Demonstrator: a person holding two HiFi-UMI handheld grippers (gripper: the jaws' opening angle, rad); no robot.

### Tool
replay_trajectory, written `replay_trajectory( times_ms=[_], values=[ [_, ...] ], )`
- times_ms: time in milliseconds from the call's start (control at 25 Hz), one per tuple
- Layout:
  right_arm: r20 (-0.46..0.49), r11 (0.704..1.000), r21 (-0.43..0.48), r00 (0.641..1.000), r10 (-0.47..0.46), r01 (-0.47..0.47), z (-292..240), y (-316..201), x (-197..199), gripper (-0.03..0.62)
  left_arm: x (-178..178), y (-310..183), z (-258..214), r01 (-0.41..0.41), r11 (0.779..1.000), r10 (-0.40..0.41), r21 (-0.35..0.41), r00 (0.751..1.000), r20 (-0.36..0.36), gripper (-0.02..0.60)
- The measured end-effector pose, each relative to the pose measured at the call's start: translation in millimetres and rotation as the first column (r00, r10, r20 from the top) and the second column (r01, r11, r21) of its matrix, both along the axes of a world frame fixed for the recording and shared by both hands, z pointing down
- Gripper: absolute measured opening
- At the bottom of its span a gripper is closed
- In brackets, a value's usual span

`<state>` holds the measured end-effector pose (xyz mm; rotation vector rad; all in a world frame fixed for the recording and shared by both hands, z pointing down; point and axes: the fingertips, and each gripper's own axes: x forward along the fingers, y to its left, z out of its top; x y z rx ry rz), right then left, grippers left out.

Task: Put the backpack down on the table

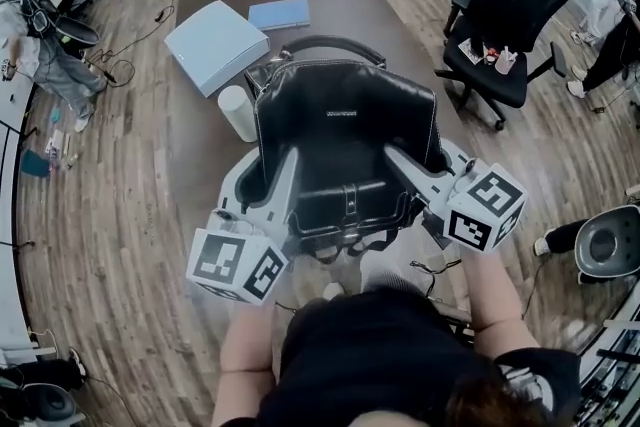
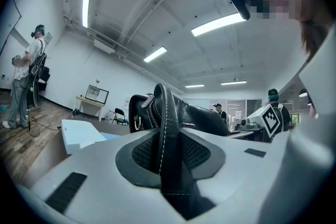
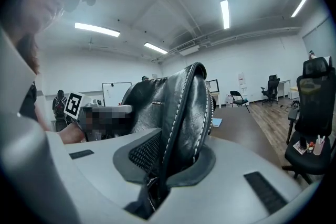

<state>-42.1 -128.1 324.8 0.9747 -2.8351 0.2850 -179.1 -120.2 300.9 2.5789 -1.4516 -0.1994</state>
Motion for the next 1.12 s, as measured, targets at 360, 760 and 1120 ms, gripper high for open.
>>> replay_trajectory(
  times_ms=[360,760,1120],
  values=[
    [-0.01,0.999,0.026,0.999,-0.036,0.036,-18,-124,52,0.058,52,-118,-16,0.044,0.999,-0.044,-0.003,0.999,-0.003,0.114],
    [-0.024,0.997,0.022,0.997,-0.067,0.068,-7,-239,70,0.061,70,-225,-6,0.112,0.993,-0.111,-0.023,0.994,0.005,0.114],
    [-0.012,0.996,0.011,0.996,-0.09,0.09,21,-318,68,0.067,69,-295,20,0.189,0.981,-0.188,-0.039,0.982,0.034,0.114]
  ],
)
